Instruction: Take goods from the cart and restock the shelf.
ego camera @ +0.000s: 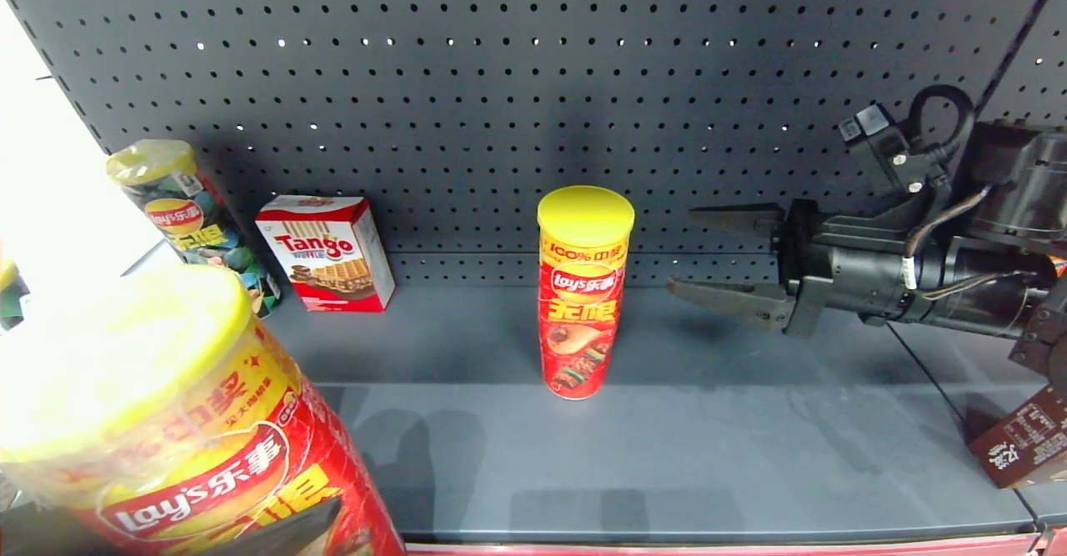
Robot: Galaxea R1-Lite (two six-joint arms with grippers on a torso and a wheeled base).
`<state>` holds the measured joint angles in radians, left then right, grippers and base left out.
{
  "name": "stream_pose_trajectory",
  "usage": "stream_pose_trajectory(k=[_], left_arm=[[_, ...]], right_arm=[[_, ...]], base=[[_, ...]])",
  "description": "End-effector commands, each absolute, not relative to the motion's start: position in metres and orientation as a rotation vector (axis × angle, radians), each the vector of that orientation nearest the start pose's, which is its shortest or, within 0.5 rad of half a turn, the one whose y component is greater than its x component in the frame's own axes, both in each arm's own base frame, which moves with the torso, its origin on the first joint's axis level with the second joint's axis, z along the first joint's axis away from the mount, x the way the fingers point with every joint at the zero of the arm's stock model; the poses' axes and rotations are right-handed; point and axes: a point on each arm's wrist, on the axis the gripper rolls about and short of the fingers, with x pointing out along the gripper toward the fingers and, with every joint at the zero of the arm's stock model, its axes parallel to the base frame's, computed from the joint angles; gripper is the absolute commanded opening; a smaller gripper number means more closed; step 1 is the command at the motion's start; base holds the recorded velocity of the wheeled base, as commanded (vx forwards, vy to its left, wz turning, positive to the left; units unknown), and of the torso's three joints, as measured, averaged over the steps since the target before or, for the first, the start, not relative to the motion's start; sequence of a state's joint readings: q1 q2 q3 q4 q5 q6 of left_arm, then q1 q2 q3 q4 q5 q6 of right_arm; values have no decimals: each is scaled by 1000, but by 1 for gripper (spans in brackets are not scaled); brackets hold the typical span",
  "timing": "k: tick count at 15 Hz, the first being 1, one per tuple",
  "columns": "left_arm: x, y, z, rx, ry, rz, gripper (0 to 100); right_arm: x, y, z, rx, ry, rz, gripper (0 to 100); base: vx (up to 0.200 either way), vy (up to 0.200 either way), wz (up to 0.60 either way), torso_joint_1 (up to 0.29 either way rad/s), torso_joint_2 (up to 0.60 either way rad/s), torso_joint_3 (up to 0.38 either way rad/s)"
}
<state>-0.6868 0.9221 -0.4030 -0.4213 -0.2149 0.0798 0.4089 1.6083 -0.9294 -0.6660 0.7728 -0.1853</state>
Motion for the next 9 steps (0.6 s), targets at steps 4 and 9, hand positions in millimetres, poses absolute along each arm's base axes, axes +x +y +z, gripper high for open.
stream_pose_trajectory(k=[4, 9], left_arm=[[82, -73, 208, 97, 63, -905, 0], [82, -73, 208, 85, 71, -906, 0]], right_arm=[[277, 157, 234, -160, -66, 1246, 100], [293, 175, 222, -166, -49, 1276, 100]], base=[[0, 0, 0, 0, 0, 0], [0, 0, 0, 0, 0, 0]])
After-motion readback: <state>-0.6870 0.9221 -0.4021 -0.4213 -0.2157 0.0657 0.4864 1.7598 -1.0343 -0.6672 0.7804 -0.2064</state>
